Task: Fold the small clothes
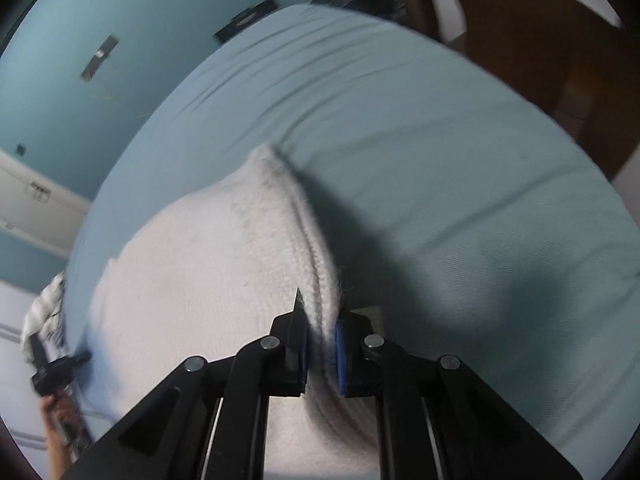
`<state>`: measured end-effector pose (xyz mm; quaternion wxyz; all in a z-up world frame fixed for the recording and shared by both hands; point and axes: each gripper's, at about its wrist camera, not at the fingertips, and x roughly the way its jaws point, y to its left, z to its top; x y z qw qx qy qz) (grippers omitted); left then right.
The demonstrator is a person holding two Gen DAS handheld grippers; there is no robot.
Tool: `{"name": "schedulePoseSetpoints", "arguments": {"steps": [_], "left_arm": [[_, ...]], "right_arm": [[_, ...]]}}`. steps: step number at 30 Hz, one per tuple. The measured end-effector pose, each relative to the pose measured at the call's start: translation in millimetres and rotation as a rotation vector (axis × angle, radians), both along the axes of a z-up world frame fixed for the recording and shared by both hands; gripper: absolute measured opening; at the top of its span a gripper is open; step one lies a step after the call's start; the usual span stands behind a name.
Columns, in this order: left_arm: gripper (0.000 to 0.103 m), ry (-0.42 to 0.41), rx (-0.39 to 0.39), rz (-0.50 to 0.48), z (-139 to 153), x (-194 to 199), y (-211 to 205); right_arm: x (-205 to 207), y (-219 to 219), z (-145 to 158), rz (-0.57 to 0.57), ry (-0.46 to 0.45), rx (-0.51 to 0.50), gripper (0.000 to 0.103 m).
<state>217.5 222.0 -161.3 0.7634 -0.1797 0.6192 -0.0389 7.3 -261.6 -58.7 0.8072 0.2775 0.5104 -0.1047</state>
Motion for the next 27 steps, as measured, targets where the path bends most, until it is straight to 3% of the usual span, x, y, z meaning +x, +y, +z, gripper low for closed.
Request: {"name": "schedulePoseSetpoints", "arguments": {"steps": [2, 4, 6, 8, 10, 12, 13, 14, 15, 16, 18, 21, 23, 27], "left_arm": [[0.010, 0.017, 0.065, -0.013, -11, 0, -7], [0.010, 0.025, 0.101, -0.039, -17, 4, -11], [0.010, -0.005, 0.177, -0.105, -18, 4, -25], [0.011, -0.049, 0.221, -0.145, -11, 3, -45], [0.014, -0.070, 0.203, -0.136, 5, -1, -50], [0.021, -0.089, 0.143, -0.087, 24, -11, -37], [0.035, -0.115, 0.116, -0.051, 36, -17, -32], [0.072, -0.148, 0.093, -0.011, 51, -26, -25], [0.093, -0.175, 0.078, 0.022, 63, -33, -19], [0.103, -0.215, 0.062, 0.061, 75, -43, -15], [0.103, -0.264, -0.004, 0.099, 90, -57, -12], [0.103, -0.162, -0.070, 0.097, 80, -72, -19], [0.103, -0.051, -0.088, 0.085, 59, -82, -30], [0.103, 0.168, -0.125, 0.085, 14, -103, -50]], "right_arm": [[7, 18, -23, -0.023, 0.051, -0.041, 0.006], [14, 0, -48, -0.029, 0.121, -0.045, 0.006], [28, 3, -71, -0.027, 0.171, -0.010, 0.007], [40, 3, -73, -0.044, 0.193, 0.001, 0.011], [38, -4, -61, -0.124, 0.214, 0.048, 0.028], [32, -22, -36, -0.214, 0.167, 0.083, 0.049], [23, -21, -20, -0.252, 0.110, 0.097, 0.055], [17, -16, -8, -0.262, 0.070, 0.108, 0.073], [8, -10, 4, -0.269, 0.031, 0.129, 0.090], [-3, -2, 13, -0.287, -0.008, 0.167, 0.095], [-19, 12, 16, -0.316, -0.029, 0.261, 0.099], [-33, 37, -13, -0.331, 0.083, 0.466, 0.099], [-24, 38, -27, -0.339, 0.149, 0.541, 0.099], [-10, 48, -45, -0.381, 0.214, 0.459, 0.099]]}}
